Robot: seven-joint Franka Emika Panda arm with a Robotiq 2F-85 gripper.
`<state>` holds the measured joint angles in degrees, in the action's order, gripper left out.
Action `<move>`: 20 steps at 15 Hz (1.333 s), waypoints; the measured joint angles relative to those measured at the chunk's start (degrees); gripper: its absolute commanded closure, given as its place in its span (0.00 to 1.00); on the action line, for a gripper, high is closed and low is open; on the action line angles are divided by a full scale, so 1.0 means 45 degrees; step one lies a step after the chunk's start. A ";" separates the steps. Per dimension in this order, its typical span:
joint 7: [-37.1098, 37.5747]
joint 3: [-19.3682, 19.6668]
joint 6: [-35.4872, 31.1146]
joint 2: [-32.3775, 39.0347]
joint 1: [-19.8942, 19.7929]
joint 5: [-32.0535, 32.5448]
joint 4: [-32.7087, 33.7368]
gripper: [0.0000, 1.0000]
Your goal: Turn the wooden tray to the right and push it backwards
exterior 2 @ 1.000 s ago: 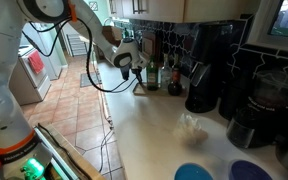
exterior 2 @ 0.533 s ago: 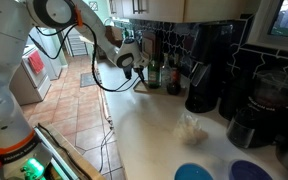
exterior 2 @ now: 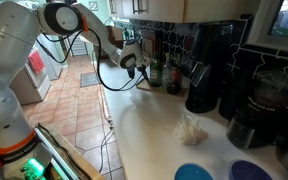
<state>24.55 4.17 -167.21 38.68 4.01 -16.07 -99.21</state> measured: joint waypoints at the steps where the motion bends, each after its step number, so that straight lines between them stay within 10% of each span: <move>1: 0.0270 0.0261 -0.0017 0.0185 0.0228 0.0014 0.0249 0.98; 12: 0.3755 0.3254 -0.0042 0.2408 0.2423 0.0525 0.2992 0.99; 20: 0.3933 0.3370 0.0235 0.2385 0.2365 0.1426 0.3043 0.99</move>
<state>42.25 19.34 -166.15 49.41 14.65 -9.66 -85.52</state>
